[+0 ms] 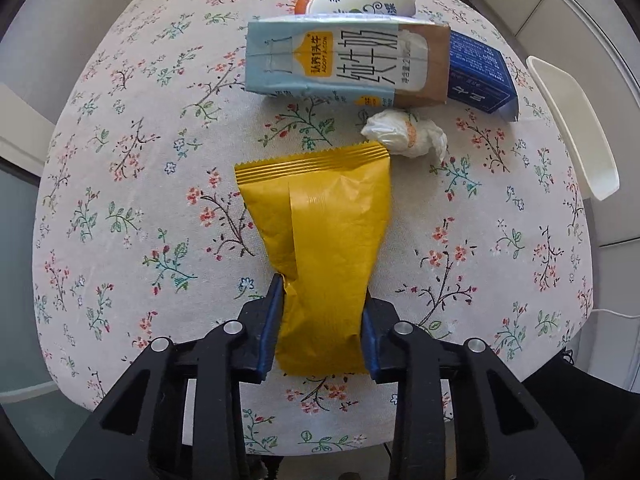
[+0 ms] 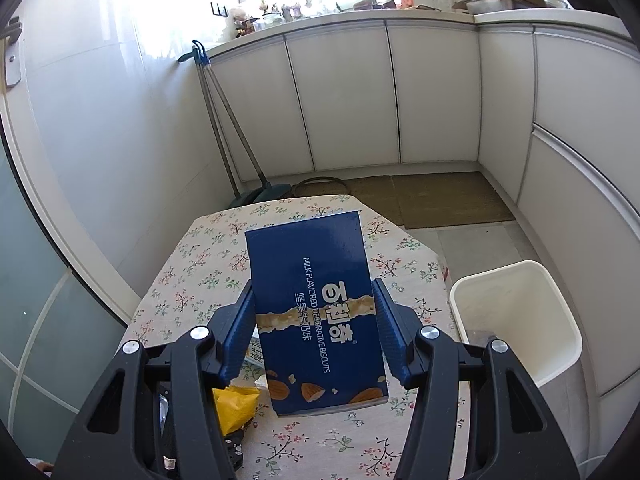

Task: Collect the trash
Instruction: 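Grasp the yellow snack packet with the left gripper while the right holds the blue box, then carry the blue box to the white bin and release it while the left carries the packet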

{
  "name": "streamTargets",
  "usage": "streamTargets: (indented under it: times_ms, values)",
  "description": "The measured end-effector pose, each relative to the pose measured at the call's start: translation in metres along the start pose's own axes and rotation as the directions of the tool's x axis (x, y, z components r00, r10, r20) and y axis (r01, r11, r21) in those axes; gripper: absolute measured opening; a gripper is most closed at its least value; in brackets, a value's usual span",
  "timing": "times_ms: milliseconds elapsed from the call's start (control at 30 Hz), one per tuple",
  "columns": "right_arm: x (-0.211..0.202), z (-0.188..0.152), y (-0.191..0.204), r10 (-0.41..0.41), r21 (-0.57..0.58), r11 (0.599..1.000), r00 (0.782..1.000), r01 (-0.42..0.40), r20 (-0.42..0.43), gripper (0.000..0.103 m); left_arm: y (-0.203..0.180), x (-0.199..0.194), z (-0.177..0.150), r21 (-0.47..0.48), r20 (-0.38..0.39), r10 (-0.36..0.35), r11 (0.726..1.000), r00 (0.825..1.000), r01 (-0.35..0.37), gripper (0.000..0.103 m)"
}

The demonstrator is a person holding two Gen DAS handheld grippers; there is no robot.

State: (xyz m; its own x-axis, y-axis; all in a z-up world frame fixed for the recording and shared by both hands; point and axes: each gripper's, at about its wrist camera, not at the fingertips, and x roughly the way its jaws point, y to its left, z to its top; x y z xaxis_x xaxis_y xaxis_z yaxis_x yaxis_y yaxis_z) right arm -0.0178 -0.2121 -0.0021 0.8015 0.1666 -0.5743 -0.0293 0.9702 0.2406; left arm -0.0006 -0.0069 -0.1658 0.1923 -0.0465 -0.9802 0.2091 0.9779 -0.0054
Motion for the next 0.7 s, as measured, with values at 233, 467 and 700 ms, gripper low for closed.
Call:
streamTargets:
  times_ms: [233,467,700]
  values:
    - [0.004,0.002,-0.002,0.008,0.005,1.0,1.0,-0.008,-0.006,0.055,0.018,-0.033,0.013,-0.045,0.097,0.014,0.999,0.995,-0.01,0.031]
    - [0.006,0.001,-0.005,0.01,0.006,1.0,1.0,-0.01,-0.013,0.055,0.023,-0.072,0.036,-0.122,0.25,0.035,0.992,0.968,-0.005,0.031]
    - [0.011,0.003,-0.007,-0.001,0.01,1.0,1.0,0.001,-0.016,0.055,0.025,-0.112,0.054,-0.16,0.426,0.085,0.987,0.901,-0.017,0.031]
